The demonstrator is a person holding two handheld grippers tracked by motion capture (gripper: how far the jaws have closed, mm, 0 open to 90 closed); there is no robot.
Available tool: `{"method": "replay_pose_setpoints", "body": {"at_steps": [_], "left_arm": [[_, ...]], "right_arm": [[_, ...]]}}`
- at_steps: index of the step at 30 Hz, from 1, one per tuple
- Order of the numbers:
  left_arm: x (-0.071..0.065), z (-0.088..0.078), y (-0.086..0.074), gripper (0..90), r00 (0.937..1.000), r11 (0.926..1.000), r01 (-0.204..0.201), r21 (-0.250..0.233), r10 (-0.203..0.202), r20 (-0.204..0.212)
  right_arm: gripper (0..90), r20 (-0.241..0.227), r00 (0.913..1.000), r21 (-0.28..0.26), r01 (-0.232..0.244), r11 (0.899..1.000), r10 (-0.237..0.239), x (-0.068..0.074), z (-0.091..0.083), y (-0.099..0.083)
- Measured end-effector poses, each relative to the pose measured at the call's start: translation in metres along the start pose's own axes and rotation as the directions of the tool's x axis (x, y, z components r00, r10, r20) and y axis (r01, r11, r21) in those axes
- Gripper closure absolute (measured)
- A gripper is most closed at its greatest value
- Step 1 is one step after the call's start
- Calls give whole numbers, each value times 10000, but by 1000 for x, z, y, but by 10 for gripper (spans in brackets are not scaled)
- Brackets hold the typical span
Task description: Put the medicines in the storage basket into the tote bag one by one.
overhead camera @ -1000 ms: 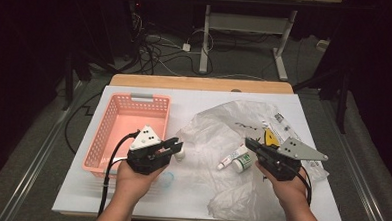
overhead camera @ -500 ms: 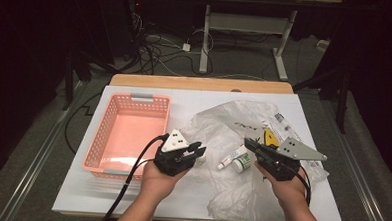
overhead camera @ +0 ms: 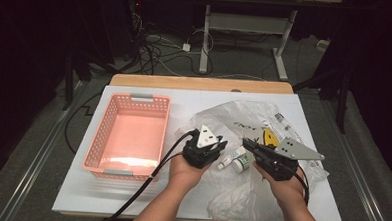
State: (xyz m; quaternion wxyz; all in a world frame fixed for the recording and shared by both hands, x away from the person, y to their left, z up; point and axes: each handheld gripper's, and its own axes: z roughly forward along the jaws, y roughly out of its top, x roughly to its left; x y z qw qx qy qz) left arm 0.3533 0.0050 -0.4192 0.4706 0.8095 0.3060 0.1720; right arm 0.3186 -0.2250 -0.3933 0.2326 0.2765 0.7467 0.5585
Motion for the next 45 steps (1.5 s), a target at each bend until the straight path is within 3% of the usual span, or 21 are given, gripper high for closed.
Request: {"method": "replay_pose_setpoints", "body": {"at_steps": [9, 15, 23, 26, 30, 37, 45], "left_arm": [[8, 45, -1, 731, 9989, 9990, 440, -37, -440, -138], [13, 53, -3, 729, 9972, 9972, 748, -8, -748, -7], [15, 56, -5, 724, 9967, 9966, 807, 158, -808, 87], [16, 55, -5, 703, 9964, 9962, 839, 250, -841, 87], [15, 50, -5, 577, 9962, 9960, 794, 411, -807, 323], [10, 27, -7, 418, 9919, 9960, 781, 430, -819, 973], [5, 0, -16, 257, 9798, 9939, 1009, 454, -1072, 1691]], "right_arm": [[900, -24, 9999, 9, -127, 9999, 127, -2, 0, -1], [900, -51, 9999, 24, -112, 9999, 113, -2, 0, -2], [900, -49, 9999, 91, -126, 9999, 126, -1, 1, -2], [900, -73, 9999, 97, -114, 9999, 115, -2, 2, -3], [900, -69, 9999, 100, -112, 9999, 113, -2, 1, -3], [900, -29, 9999, 101, -115, 9999, 116, -3, 0, -3], [900, -19, 10000, 129, -64, 9999, 65, -3, 1, -3]]}}
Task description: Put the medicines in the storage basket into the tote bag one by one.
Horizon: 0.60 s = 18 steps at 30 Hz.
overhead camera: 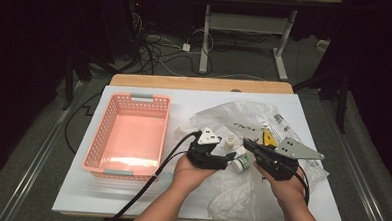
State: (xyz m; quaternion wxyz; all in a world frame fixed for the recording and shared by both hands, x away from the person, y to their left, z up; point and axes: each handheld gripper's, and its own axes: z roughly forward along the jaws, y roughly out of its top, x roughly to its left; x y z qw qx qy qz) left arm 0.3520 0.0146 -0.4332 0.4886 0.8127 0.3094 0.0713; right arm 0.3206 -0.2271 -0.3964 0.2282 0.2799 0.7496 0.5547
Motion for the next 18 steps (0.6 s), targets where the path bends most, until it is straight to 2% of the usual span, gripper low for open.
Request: {"method": "replay_pose_setpoints", "body": {"at_steps": [3, 6, 9, 10, 15, 18], "left_arm": [[-1, -10, -6, 208, 9999, 9999, 136, -23, -136, 24], [-3, -18, -14, 147, 9999, 9998, 89, 169, -88, -59], [-6, -27, -22, 125, 9999, 9997, 103, 203, -100, -137], [-6, -30, -24, 89, 9997, 9996, 107, 276, -101, -213], [-8, -44, -33, 10, 9995, 9996, 206, 177, -202, -224], [-10, -52, -36, 0, 9997, 9998, 160, 83, -158, -200]], "right_arm": [[900, 12, 10000, 11, -18, 10000, 18, 0, 0, 0], [900, 22, 10000, 16, -24, 10000, 24, 0, 0, 0], [900, 15, 10000, 23, -22, 10000, 22, 0, 0, 0], [900, 15, 10000, 44, -26, 10000, 26, 1, 0, -1], [900, 33, 10000, 95, -15, 10000, 15, 1, 1, -1], [900, 51, 10000, 120, -1, 9999, 0, 1, 1, -2]]}}
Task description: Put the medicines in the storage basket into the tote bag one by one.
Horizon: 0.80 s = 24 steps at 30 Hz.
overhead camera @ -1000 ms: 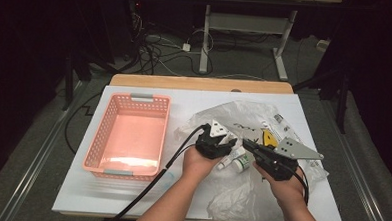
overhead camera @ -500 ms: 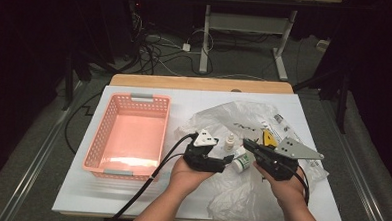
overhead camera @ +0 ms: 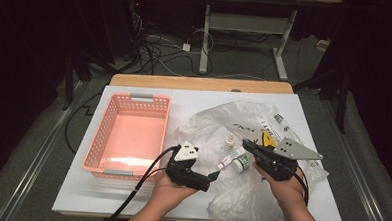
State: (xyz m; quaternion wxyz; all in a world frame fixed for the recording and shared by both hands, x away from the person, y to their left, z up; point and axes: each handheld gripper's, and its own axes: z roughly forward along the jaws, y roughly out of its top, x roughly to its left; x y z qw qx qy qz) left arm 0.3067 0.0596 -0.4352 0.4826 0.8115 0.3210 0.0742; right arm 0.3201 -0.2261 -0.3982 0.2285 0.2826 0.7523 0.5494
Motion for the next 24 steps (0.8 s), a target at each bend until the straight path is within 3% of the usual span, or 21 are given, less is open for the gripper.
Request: {"method": "replay_pose_setpoints", "body": {"at_steps": [12, 18, 22, 24], "left_arm": [[-11, -26, -13, 0, 9994, 9994, -338, -112, 337, -77], [-11, -35, -21, 0, 9996, 9995, -256, -177, 254, -107], [-10, -38, -25, 0, 9975, 9985, -549, 28, 550, -436], [-8, -39, -25, 0, 9982, 9990, -446, 40, 448, -402]], "right_arm": [[900, 55, 10000, 29, 28, 10000, -28, 0, -1, 0], [900, 81, 10000, 55, -4, 10000, 3, 0, -1, -1], [900, 96, 10000, 20, -24, 10000, 24, 0, -3, 0], [900, 87, 10000, -8, -18, 10000, 18, -1, -3, 1]]}}
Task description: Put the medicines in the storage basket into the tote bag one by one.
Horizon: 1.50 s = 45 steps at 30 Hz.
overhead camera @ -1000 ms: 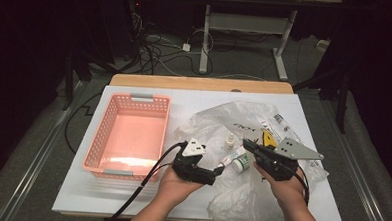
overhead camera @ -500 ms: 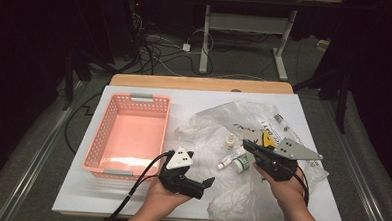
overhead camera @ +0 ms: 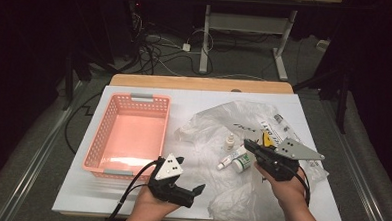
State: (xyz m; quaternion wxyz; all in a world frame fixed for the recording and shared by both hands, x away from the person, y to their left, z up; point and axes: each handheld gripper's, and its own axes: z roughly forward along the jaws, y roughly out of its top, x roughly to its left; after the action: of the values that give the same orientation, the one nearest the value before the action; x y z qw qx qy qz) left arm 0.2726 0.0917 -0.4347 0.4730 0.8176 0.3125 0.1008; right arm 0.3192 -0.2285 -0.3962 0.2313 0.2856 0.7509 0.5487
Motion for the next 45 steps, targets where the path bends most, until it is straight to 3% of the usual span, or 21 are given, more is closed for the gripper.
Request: {"method": "replay_pose_setpoints", "body": {"at_steps": [4, 9, 15, 19, 23, 27, 33, 35, 38, 41, 43, 45], "left_arm": [[1, -2, 5, 0, 9999, 9999, 1, -162, 2, 167], [4, -6, 11, 0, 9999, 9995, -69, -314, 73, 124], [11, -13, 16, 0, 9999, 9983, 138, -563, -137, 31], [15, -16, 17, 0, 9997, 9976, 189, -664, -199, -154], [18, -16, 15, 0, 9992, 9975, 302, -634, -317, -226], [21, -16, 13, 0, 9988, 9970, 419, -644, -435, -234], [22, -14, 11, 0, 9984, 9972, 440, -603, -461, -330], [22, -13, 11, 0, 9983, 9972, 456, -600, -476, -323], [19, -11, 11, 0, 9988, 9976, 405, -561, -420, -260], [11, -6, 9, 3, 9996, 9985, 263, -490, -266, -60], [5, 1, 7, 12, 9999, 9994, 125, -335, -122, 93], [0, 9, 4, 17, 9996, 9999, 47, -122, -44, 276]], "right_arm": [[900, -1, 10000, 90, -97, 9999, 97, 1, -1, -1], [900, 66, 9999, 338, -93, 9994, 91, 2, 1, -5], [891, 164, 9995, 580, -282, 9979, 273, 3, -2, -6], [787, 10, 9999, 810, -128, 9966, 128, 10, -7, 2], [663, -236, 9997, 367, 10, 9993, -1, 25, -22, 12], [549, -417, 9990, 462, -151, 9988, 171, 45, -31, 5], [211, -196, 9990, 1226, -371, 9918, 398, 67, -33, -16], [142, -206, 9983, 1771, -503, 9829, 548, 70, -25, -27], [142, -273, 9976, 2526, -541, 9661, 630, 67, -5, -42], [205, 260, 9995, 3096, -235, 9506, 162, 64, 13, -50], [366, 689, 9970, 3378, 96, 9412, -349, 62, 19, -51], [591, 1043, 9909, 3619, 421, 9313, -853, 60, 23, -51]]}}
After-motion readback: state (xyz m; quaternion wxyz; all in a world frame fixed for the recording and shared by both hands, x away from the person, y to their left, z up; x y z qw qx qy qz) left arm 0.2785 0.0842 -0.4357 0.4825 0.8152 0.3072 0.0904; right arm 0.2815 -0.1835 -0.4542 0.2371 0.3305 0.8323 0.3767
